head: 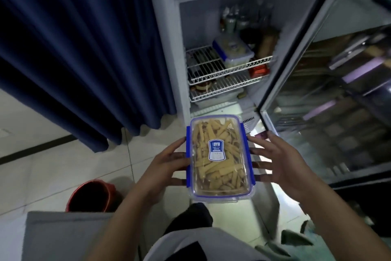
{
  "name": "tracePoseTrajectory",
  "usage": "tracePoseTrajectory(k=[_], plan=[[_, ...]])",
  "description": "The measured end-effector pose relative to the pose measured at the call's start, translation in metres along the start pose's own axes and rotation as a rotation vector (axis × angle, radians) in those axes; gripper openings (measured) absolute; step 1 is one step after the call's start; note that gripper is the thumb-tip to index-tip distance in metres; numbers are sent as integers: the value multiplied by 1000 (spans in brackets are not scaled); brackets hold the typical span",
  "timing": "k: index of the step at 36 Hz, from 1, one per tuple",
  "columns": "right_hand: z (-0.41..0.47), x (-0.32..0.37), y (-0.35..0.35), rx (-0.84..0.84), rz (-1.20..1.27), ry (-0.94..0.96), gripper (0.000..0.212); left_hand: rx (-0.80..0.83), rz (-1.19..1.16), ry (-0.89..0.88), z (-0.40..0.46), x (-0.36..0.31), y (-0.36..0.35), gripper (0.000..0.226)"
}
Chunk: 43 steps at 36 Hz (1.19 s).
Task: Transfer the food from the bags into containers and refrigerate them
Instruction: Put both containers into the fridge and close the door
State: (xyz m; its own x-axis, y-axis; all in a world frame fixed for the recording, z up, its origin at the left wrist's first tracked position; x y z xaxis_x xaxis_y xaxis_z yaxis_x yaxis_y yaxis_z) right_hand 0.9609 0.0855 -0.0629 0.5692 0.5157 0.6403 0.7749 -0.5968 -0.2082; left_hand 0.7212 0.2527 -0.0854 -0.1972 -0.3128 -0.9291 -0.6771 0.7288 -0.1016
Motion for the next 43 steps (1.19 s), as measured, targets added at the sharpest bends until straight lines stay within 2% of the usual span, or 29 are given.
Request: tracePoseTrajectory(k=[6, 14, 20, 24, 27, 32, 36, 39, 43], plan=[[45, 62, 5, -47, -13, -13, 61, 20, -10, 12, 81, -32, 2, 56], [109, 118, 26, -20, 35, -69, 54, -32, -1, 60, 168, -55, -5, 61], [165, 166, 43, 52, -78, -61, 52, -153, 2, 39, 214, -62, -21, 73], [200, 190, 44, 124, -245, -18, 36, -249, 38, 46, 245, -68, -37, 82], [228, 201, 46, 147, -317, 34, 44, -323, 43, 37, 265, -68, -47, 82], [272, 220, 47, 144, -435, 122, 72, -423, 51, -10, 296, -70, -51, 74], [296, 239, 38, 159, -491, 147, 81, -470, 38, -38, 319, -76, -54, 67], [311, 252, 30, 165, -483, 110, 76, -542, 46, -74, 334, -77, -52, 48], [325, 260, 24, 136, -448, 84, 76, -614, 164, -48, 345, -74, -50, 48]])
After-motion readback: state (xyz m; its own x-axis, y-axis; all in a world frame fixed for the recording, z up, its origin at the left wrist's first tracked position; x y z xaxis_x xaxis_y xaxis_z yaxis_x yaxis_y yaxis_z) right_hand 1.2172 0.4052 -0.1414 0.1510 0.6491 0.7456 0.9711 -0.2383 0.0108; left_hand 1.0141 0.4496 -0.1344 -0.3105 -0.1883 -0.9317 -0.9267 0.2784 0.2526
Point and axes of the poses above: each hand's wrist, its own z-axis towards the middle knuckle, its own y-axis out of the back of the hand, x = y × z, the point moved 2 cm from there along z, towards the middle knuckle, and after that the axes turned 9 degrees about -y, right-handed, at the moved point
